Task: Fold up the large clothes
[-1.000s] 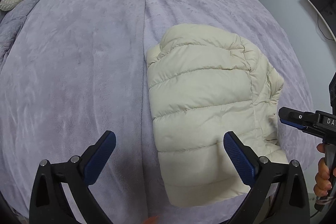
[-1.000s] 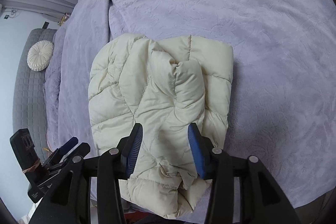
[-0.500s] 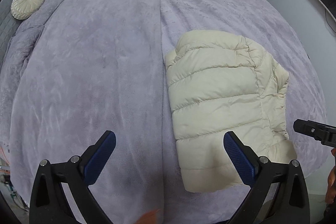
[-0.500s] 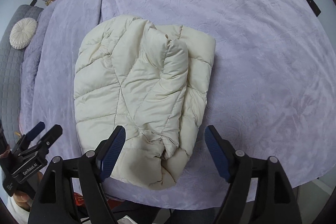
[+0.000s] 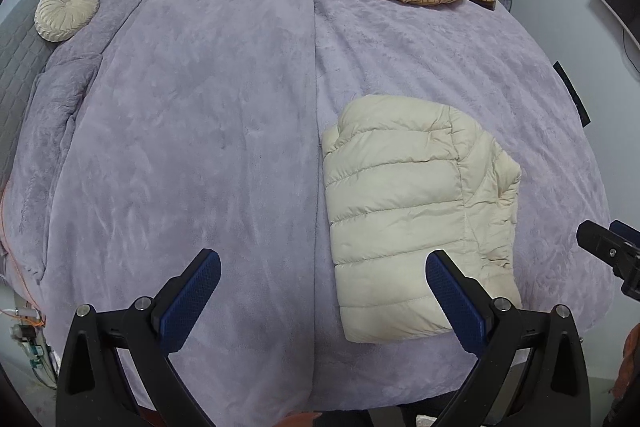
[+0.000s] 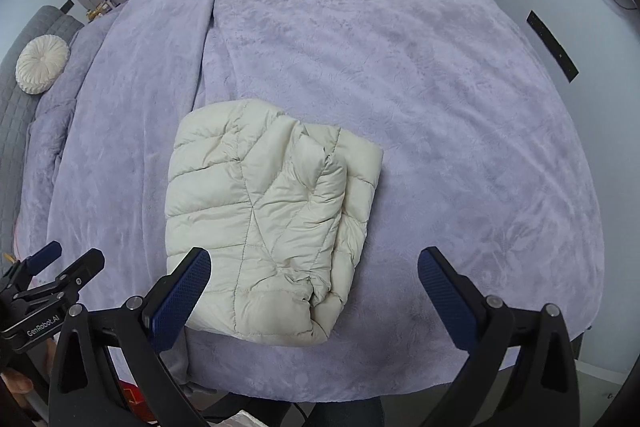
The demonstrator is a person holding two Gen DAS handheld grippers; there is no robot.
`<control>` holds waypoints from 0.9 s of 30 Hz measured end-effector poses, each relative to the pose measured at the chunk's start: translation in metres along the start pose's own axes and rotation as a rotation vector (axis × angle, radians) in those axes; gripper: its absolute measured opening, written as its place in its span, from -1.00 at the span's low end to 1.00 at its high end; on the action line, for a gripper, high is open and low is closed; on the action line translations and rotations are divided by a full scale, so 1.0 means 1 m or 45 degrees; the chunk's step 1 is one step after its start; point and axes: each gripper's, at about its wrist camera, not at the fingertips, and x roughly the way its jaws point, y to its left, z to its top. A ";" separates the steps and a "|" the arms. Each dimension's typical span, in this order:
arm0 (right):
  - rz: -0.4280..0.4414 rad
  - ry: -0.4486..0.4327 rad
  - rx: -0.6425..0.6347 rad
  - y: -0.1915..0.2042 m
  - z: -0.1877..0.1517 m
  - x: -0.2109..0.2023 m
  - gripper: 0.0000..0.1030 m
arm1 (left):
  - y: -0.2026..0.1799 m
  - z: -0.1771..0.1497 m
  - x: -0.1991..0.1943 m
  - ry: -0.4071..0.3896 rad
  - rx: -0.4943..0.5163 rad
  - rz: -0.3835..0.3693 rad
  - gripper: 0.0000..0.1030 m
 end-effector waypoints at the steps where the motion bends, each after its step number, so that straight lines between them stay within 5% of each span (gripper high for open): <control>1: -0.013 -0.003 -0.008 0.003 0.000 -0.006 1.00 | 0.000 0.001 -0.004 0.002 -0.010 -0.002 1.00; 10: -0.083 -0.076 -0.027 0.017 -0.009 -0.043 0.99 | -0.012 -0.008 -0.031 -0.018 -0.020 0.014 1.00; 27: -0.166 -0.097 -0.058 0.033 -0.017 -0.050 0.99 | -0.022 -0.018 -0.039 -0.036 0.017 0.051 1.00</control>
